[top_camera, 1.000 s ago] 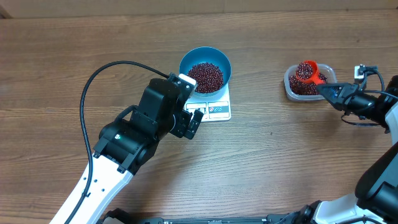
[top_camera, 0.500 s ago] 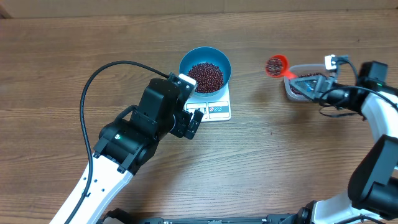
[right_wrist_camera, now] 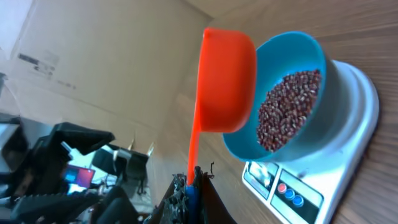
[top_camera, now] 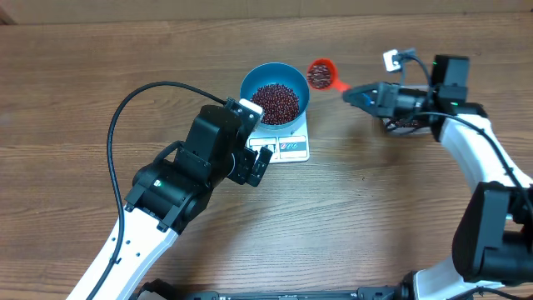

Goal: Scoop item into bowl and weigh 150g on scale
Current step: 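Tilt the red cup to pour beans into the teal bowl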

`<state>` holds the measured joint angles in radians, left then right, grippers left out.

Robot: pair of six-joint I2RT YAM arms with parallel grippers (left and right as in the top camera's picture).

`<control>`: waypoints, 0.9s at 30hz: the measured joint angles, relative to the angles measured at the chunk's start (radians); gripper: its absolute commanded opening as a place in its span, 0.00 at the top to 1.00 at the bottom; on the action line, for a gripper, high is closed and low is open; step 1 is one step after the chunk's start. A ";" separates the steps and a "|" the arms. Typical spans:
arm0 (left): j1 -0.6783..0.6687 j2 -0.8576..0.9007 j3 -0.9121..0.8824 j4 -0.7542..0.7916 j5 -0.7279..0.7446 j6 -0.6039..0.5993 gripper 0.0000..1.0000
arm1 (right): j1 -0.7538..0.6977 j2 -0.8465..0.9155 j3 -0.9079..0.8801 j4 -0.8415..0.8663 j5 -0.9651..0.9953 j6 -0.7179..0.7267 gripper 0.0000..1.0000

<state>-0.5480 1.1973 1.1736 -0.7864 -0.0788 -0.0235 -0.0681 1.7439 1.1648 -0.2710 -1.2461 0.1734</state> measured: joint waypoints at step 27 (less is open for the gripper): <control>0.000 0.000 0.000 0.000 0.000 0.000 0.00 | 0.246 0.000 0.000 0.070 0.442 -0.230 0.96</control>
<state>-0.5480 1.1973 1.1736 -0.7864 -0.0788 -0.0235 0.1776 1.7439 1.1648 -0.2012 -0.8040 -0.0570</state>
